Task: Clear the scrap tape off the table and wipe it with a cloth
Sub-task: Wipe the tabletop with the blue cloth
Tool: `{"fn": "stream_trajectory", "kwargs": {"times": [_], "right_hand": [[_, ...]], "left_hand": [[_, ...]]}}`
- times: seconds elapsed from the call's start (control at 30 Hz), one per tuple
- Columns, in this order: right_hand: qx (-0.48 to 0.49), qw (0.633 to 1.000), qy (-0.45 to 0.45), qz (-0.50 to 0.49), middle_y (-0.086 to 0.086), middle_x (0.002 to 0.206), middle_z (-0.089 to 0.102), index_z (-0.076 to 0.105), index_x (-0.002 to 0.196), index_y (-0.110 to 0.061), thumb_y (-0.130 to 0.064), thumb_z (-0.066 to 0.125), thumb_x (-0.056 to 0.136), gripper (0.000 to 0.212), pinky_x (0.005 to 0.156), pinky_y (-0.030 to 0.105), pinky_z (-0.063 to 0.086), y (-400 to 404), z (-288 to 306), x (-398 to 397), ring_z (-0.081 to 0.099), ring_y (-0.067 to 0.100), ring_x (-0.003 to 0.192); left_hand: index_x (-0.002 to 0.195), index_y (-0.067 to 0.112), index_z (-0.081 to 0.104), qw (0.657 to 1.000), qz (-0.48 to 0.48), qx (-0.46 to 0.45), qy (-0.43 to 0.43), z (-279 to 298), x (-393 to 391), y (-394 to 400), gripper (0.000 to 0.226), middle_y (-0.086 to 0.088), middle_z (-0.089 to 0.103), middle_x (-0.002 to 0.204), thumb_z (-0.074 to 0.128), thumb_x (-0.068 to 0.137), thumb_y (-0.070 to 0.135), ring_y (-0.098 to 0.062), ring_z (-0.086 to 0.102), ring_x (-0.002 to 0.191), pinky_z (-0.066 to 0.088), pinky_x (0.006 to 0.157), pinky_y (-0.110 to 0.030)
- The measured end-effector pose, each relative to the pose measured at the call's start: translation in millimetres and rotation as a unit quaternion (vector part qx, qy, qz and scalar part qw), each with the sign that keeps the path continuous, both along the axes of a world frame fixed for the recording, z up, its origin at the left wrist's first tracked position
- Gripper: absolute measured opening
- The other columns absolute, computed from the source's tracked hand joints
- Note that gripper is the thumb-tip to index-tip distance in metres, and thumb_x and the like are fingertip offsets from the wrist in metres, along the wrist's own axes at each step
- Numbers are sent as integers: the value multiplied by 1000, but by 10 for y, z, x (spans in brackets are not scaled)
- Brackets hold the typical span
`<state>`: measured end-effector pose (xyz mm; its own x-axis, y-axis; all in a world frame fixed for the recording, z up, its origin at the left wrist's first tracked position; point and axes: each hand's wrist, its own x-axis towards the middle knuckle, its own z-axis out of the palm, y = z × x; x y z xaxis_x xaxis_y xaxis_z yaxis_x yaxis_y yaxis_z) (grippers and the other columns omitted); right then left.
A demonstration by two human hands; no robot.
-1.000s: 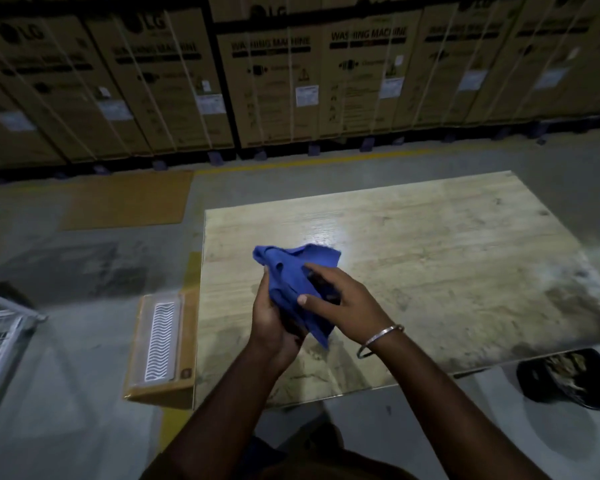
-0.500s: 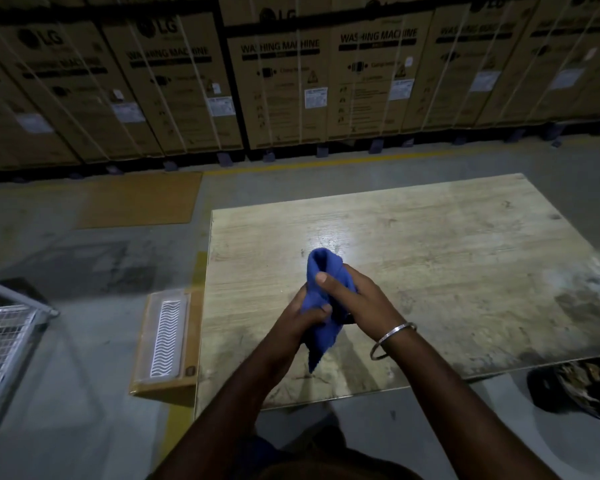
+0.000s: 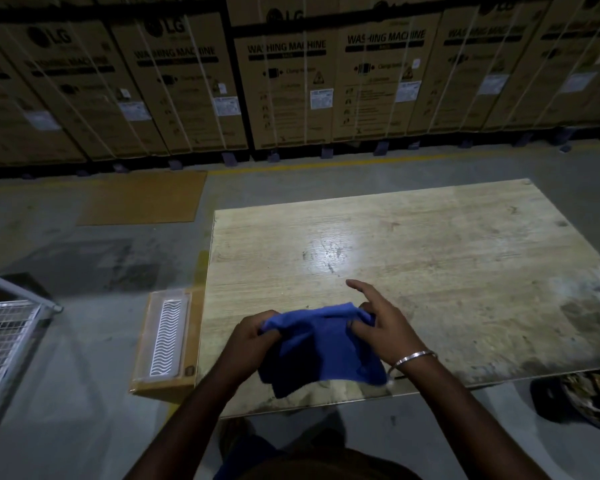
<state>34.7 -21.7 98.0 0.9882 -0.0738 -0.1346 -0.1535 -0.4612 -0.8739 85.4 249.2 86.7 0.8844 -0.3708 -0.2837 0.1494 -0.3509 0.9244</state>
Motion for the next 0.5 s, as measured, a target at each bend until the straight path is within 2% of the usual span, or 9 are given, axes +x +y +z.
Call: {"fn": "stream_trajectory", "kwargs": {"times": [0.03,0.1,0.13,0.2,0.27,0.33,0.4,0.5], "right_hand": [[-21,999,12,34,-4,62,55,52,144,-44,-10,65,85,69,64,31,44,2,-10,-19,55,13,60],[-78,988,53,121,6,82,70,61,134,-41,-21,60,80,57,73,32,52,15,-22,-7,65,22,77],[-112,979,74,155,3,89,74,68,122,-37,-25,56,77,48,77,35,56,28,-13,31,66,20,82],[-167,964,95,184,-4,91,74,72,103,-30,-28,52,74,35,79,43,57,68,-6,168,66,18,85],[-198,959,87,181,-5,90,74,71,98,-28,-28,52,74,30,78,44,58,143,22,345,67,19,87],[-213,965,52,146,-6,95,75,71,100,-32,-31,49,74,34,77,41,58,233,71,558,69,23,92],[-220,971,-10,91,-4,99,74,71,102,-31,-32,48,77,34,76,40,56,357,136,761,67,25,95],[-231,961,-151,30,-2,97,69,70,102,-26,-25,50,83,27,77,41,51,578,217,993,61,27,94]], "left_hand": [[87,14,74,999,-30,30,-28,-41,22,61,21,-6,72,79,60,83,30,-14,66,74,47,68,-32],[85,28,72,988,-103,86,-79,-71,71,167,13,7,73,81,60,84,23,-12,69,75,51,69,-33],[85,35,70,980,-132,113,-98,-57,109,211,17,10,73,82,59,83,22,-10,69,77,52,70,-33],[82,46,65,963,-169,164,-131,-2,223,295,22,17,71,81,57,81,26,-4,67,77,52,70,-31],[87,44,68,946,-184,208,-168,35,387,376,17,17,71,82,55,83,32,-3,67,77,56,71,-35],[98,34,70,921,-172,264,-229,105,565,426,21,12,73,87,53,85,35,-12,67,81,57,72,-40],[104,29,70,891,-116,309,-313,225,737,441,25,7,74,93,52,87,31,-20,68,85,55,72,-39],[110,24,70,859,-24,309,-407,427,921,464,27,2,75,99,56,87,20,-24,67,88,53,78,-40]]}}
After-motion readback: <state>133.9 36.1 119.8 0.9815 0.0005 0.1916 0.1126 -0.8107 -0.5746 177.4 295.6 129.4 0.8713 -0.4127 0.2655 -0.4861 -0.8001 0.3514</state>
